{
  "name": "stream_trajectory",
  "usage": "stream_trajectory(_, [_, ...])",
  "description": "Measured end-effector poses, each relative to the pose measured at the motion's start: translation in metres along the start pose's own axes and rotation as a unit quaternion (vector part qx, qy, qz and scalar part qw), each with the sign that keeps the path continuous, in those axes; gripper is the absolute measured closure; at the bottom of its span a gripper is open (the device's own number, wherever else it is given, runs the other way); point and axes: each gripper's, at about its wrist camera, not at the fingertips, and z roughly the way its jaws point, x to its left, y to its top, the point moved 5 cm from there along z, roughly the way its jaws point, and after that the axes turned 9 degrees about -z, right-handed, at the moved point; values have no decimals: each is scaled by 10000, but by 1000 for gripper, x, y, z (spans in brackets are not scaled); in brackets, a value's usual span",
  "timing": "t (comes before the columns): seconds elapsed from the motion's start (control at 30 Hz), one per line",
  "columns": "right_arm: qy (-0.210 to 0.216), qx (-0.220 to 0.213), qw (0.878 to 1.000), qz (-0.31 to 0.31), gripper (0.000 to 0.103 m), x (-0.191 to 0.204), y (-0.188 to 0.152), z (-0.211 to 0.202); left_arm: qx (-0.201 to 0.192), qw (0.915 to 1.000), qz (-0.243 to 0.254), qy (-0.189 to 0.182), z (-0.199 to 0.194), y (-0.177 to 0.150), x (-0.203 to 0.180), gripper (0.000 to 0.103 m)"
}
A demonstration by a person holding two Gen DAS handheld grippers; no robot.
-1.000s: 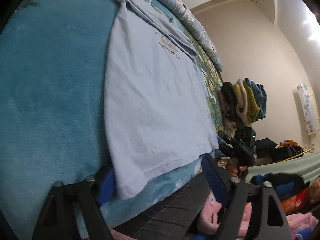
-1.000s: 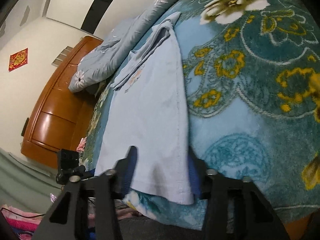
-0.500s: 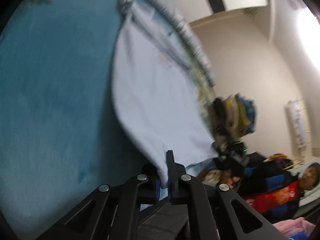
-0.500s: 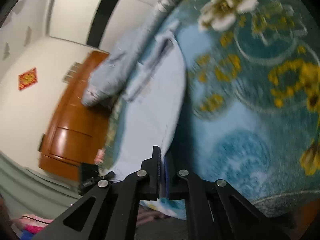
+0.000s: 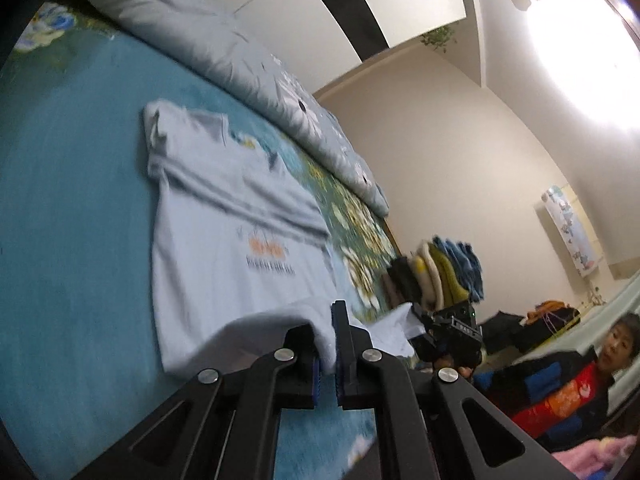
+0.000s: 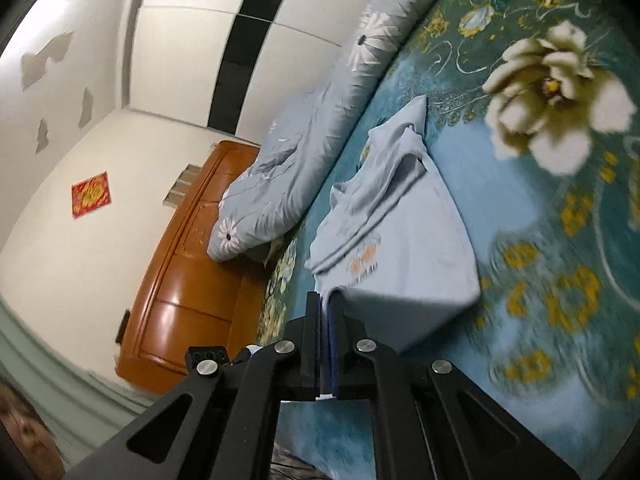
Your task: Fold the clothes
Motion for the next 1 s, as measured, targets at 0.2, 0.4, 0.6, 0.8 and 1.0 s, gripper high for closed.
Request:
stream_trajectory(0.2, [-112, 124, 9991, 377, 100, -27, 47, 33, 19, 9995, -155, 268, 33, 54, 16, 98])
stream_trajectory(0.4, [-295, 152, 9990, 290, 100, -34, 113, 77, -239, 9987, -133, 435, 53, 118, 23, 98])
stream_trajectory(0.6, [-902, 69, 9956, 256, 100, -55, 177, 134, -616, 9925, -624, 852, 81, 185, 53, 98])
stream_trajectory(0.8, [-1687, 225, 9852, 221, 100, -87, 198, 181, -697, 9816, -832, 1572, 117, 227, 81, 97])
stream_trajectory(1.0, [-1800, 132, 9834, 165, 83, -100, 202, 178, -719, 9820, -1258, 1214, 117, 229, 99, 85])
